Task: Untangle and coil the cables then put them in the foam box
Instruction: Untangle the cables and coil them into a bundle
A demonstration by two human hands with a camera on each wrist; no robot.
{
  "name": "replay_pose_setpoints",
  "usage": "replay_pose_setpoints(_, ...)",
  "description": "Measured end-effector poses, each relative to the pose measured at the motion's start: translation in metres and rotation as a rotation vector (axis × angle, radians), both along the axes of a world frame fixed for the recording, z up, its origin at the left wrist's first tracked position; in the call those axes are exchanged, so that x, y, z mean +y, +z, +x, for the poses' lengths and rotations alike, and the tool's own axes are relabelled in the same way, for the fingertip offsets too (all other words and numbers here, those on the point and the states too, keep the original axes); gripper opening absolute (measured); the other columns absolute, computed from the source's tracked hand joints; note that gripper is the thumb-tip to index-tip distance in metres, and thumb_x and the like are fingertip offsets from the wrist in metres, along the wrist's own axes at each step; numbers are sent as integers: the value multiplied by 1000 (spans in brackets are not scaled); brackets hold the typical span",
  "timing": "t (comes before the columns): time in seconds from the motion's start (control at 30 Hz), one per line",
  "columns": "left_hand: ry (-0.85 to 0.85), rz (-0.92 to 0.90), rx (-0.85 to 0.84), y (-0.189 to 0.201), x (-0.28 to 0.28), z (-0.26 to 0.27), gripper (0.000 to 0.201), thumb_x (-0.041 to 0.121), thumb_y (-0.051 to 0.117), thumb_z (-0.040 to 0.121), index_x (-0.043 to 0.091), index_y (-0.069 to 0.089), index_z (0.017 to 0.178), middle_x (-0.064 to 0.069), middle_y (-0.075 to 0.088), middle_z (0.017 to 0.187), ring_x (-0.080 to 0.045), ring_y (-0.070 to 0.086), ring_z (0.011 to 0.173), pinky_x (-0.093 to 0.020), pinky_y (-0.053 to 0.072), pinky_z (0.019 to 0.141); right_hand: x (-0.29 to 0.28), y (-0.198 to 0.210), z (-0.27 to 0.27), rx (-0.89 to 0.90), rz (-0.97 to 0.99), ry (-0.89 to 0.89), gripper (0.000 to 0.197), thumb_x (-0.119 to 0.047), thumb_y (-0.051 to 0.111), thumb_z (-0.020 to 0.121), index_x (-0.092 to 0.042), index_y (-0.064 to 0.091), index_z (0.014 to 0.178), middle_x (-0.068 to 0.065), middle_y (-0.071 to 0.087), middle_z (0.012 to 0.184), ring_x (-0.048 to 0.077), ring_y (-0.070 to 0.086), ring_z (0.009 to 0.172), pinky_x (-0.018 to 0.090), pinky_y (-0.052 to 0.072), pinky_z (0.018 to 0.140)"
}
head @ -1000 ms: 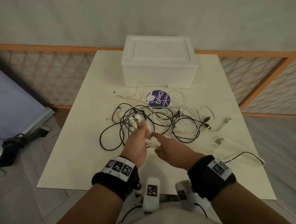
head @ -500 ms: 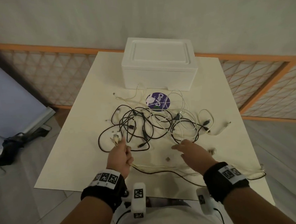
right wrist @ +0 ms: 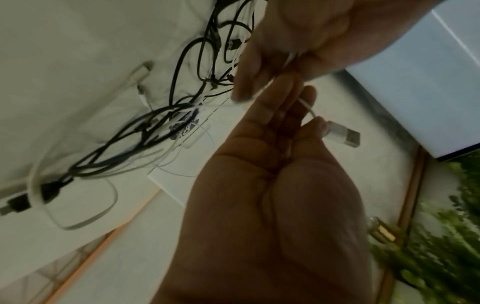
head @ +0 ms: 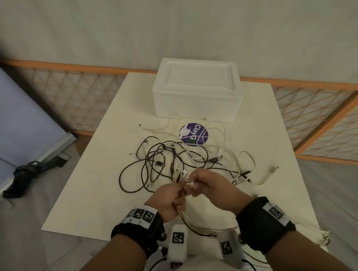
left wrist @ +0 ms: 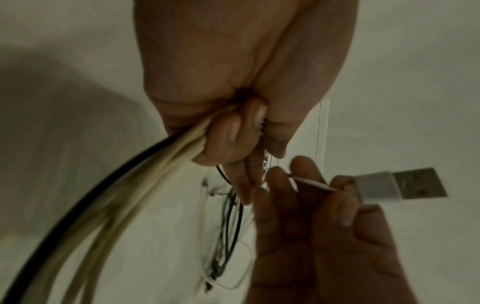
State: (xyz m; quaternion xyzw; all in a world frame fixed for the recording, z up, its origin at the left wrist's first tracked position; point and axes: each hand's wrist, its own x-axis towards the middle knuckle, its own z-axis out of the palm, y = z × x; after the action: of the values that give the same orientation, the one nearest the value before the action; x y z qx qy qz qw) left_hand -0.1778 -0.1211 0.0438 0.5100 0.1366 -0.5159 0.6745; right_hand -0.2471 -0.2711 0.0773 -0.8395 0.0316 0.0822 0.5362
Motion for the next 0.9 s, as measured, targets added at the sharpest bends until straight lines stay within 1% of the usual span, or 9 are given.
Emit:
replay_pose_setpoints(0.1, 162, -98, 52, 9, -17, 7, 30, 24, 44, 100, 4, 62, 88, -4, 42, 61, -7, 27, 32, -17, 25, 32, -3, 5, -3, 81, 208, 23, 9, 6, 47, 93, 0, 53, 92, 3, 62, 75, 9, 62, 69, 23, 53, 68)
replay_pose_setpoints(0.2, 286, -113, 75, 13, -29, 23, 29, 21, 40, 102, 2, 60, 93, -3, 53, 67, -5, 25, 31, -15, 23, 32, -19, 3, -4, 114, 293, -16, 11, 7, 47, 93, -2, 52, 90, 5, 57, 67, 13, 58, 60, 25, 52, 64)
replay_pose_setpoints(0.3, 341, -69, 84, 10, -31, 41, 28, 17, 38, 102, 5, 50, 80, -3, 58, 61, -5, 26, 29, -14, 22, 32, -50, 3, -6, 183, 283, -98, 10, 3, 52, 92, -4, 54, 84, 4, 48, 63, 10, 46, 52, 23, 44, 54)
replay_pose_setpoints(0.43, 432, -31, 96, 6, -26, 59, 25, 13, 37, 102, 8, 46, 79, -2, 58, 50, -5, 25, 27, -14, 21, 31, -97, 7, -13, 218, 265, -256, 8, -16, 58, 72, -7, 58, 73, -4, 47, 55, 12, 41, 49, 26, 38, 48)
replay_pose_setpoints(0.53, 483, 3, 58, 1, -15, 76, 31, 14, 36, 103, 8, 45, 73, 2, 44, 39, -5, 24, 26, -16, 21, 29, -126, 9, -19, 210, 240, -381, 15, -22, 55, 64, -7, 57, 65, -4, 42, 50, 13, 38, 46, 27, 35, 46)
replay_pose_setpoints(0.63, 518, 29, 19, -4, -11, 80, 30, 14, 39, 102, 8, 49, 74, 1, 52, 48, -4, 24, 28, -16, 21, 30, -153, 0, -19, 247, -166, -437, 19, -23, 56, 75, -12, 56, 60, -2, 50, 56, 18, 45, 53, 33, 39, 54)
replay_pose_setpoints(0.73, 475, 82, 6, -10, -25, 64, 27, 13, 45, 100, 7, 55, 76, -4, 57, 69, -4, 24, 29, -16, 20, 32, -153, -8, -11, 274, -625, -312, 4, -21, 58, 85, -20, 62, 83, -4, 63, 86, 20, 60, 81, 34, 47, 74)
replay_pose_setpoints(0.8, 436, 99, 12, -12, -34, 54, 23, 13, 46, 100, 6, 57, 80, -6, 65, 73, -4, 24, 29, -17, 21, 32, -135, -8, 1, 161, -752, -286, 24, -17, 63, 81, -20, 63, 105, -3, 59, 108, 23, 59, 99, 33, 46, 85)
replay_pose_setpoints(0.9, 390, 83, 21, -12, -45, 46, 18, 11, 48, 99, 7, 56, 84, -5, 73, 72, -5, 24, 31, -17, 22, 33, -91, 5, 27, -145, -791, -204, 28, -13, 65, 76, -19, 66, 104, 0, 62, 108, 25, 58, 100, 37, 46, 90)
